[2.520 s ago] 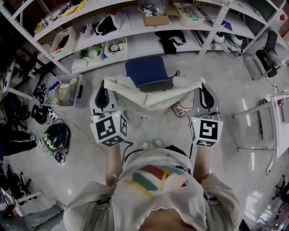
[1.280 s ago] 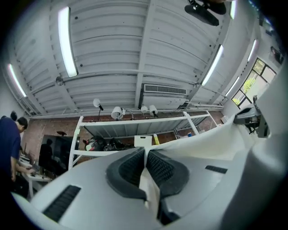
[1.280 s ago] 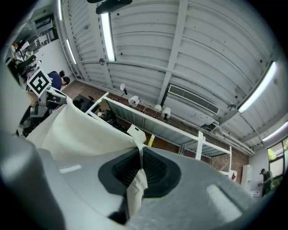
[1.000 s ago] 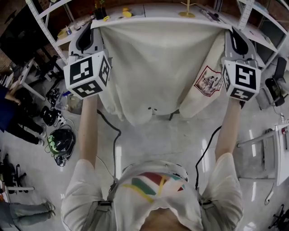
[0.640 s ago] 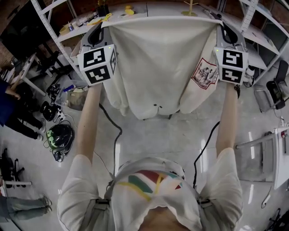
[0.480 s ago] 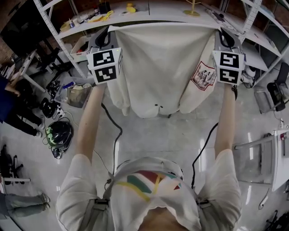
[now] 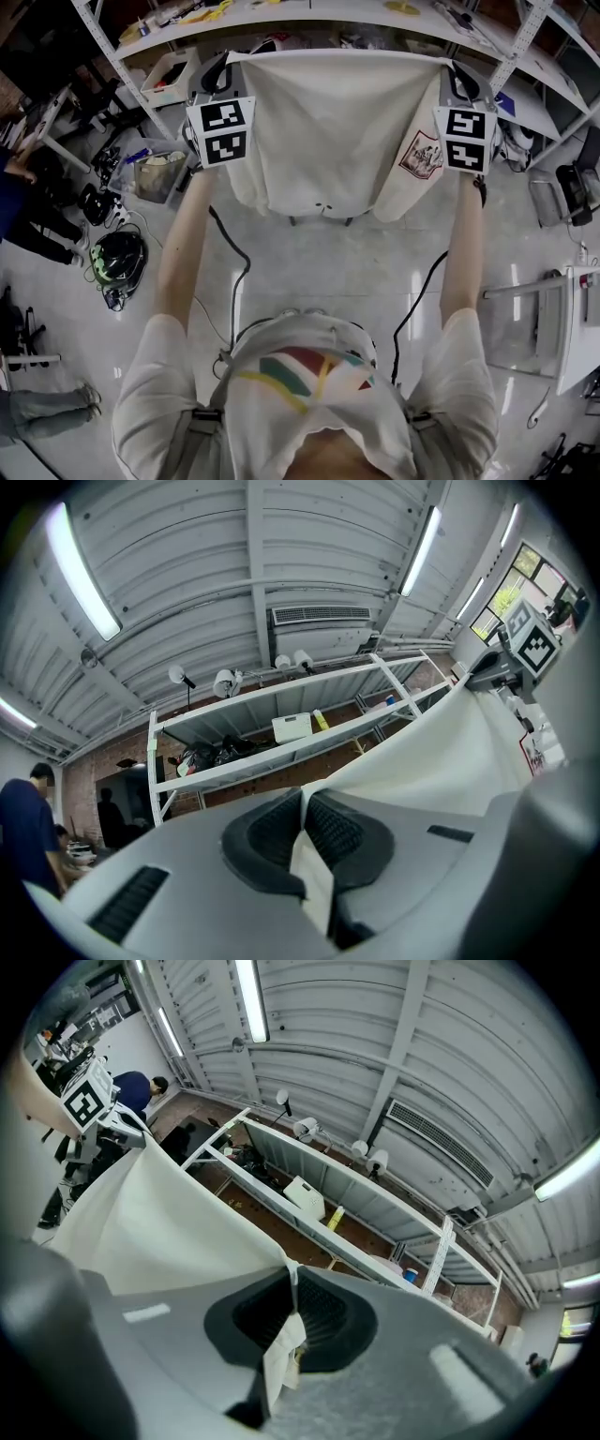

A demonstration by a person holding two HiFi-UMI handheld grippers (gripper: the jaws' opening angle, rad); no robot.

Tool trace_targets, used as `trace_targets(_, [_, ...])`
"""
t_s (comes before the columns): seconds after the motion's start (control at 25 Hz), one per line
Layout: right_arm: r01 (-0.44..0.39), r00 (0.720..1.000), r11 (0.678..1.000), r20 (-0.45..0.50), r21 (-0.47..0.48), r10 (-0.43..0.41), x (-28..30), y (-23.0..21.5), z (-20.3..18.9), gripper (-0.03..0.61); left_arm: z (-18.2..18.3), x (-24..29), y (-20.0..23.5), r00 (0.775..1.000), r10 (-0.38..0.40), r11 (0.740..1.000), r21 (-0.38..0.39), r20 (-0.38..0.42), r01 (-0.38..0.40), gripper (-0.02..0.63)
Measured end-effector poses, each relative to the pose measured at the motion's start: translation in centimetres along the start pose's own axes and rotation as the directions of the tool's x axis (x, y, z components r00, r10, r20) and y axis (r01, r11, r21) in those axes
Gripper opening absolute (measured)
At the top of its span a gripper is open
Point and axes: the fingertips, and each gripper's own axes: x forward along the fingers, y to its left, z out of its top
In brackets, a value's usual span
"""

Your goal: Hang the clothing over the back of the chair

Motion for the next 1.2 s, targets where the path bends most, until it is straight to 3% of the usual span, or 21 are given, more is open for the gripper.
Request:
trace_targets(0.64, [-0.089,0.992,0.996,-0.087,-0.007,0.088,0.1,5.1,-4.8,0.008,-6.4,-1.8,-0.8,0.992,0.002,0.999,0.049,-0.126,0.004,0.017])
trace_targets(1.2, [-0.181,0.962,0.983,-0.211,-0.029,0.171,0.7,9.9,-10.7,0.008,-14.7,-2.2,-3.5,0.962,-0.035,0.995,0.077,-0.27,0.058,0.017])
